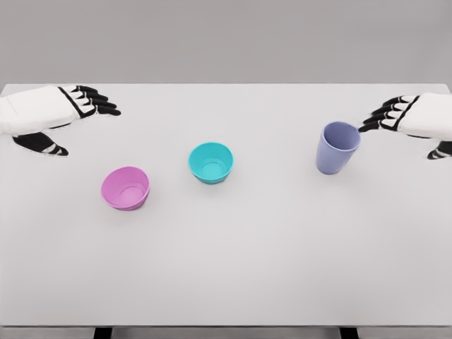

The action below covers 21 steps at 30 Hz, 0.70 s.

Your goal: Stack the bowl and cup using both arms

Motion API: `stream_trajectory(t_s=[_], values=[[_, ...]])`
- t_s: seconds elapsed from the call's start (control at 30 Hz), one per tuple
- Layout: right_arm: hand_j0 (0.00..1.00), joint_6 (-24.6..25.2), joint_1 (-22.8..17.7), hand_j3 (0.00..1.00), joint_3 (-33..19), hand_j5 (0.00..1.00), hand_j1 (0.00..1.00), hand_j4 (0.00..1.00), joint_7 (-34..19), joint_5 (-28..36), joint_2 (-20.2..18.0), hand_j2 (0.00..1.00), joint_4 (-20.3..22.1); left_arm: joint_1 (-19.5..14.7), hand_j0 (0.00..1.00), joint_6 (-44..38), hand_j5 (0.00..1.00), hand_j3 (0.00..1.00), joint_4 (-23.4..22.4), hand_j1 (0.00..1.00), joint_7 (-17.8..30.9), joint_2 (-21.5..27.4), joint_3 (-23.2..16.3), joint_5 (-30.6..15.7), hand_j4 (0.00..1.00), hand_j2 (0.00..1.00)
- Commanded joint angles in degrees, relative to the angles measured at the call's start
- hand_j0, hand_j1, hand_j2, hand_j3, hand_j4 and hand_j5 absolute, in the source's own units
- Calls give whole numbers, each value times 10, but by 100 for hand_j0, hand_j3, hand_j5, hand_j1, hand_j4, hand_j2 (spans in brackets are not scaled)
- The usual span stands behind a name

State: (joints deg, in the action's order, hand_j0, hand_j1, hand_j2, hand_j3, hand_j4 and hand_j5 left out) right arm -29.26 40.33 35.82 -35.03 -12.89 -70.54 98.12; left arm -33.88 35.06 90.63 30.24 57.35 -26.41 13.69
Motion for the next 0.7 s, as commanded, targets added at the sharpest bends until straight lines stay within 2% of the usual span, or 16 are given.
stream_trajectory(t_s=[0.0,0.03,0.1,0.13,0.17,0.33,0.4,0.47,0.67], values=[[100,-20,0,100,-22,100,100,100,0,4,-18,100,4,-10,100,-1,100,100,5,100,48,1,-97,-55,100,100],[100,-52,-1,100,-29,100,100,100,0,4,-20,100,5,-52,100,-1,100,100,5,100,48,5,-151,-86,100,100],[100,-57,6,100,-34,100,100,100,0,4,-34,100,2,-117,100,-1,100,100,5,100,48,20,-240,-146,100,100],[100,-57,6,100,-47,100,100,100,0,3,-28,100,-3,-144,100,-1,100,100,6,100,48,29,-275,-168,100,100],[100,-57,6,100,-51,100,100,100,0,3,-27,100,-7,-160,100,-1,100,100,6,100,48,30,-294,-169,100,100],[100,-57,2,100,-53,100,100,100,0,3,-10,100,-15,-162,100,-1,100,100,8,100,48,30,-310,-158,100,100],[100,-57,2,100,-54,100,100,100,0,3,12,100,-15,-161,100,-1,100,100,9,100,48,30,-317,-154,100,100],[100,-57,-3,100,-67,100,100,100,0,2,50,100,-16,-161,100,-1,100,100,13,100,48,29,-318,-147,100,100],[100,-57,-3,100,-68,100,100,100,0,2,59,100,-32,-160,100,-15,100,100,13,100,48,23,-319,-111,100,100]])
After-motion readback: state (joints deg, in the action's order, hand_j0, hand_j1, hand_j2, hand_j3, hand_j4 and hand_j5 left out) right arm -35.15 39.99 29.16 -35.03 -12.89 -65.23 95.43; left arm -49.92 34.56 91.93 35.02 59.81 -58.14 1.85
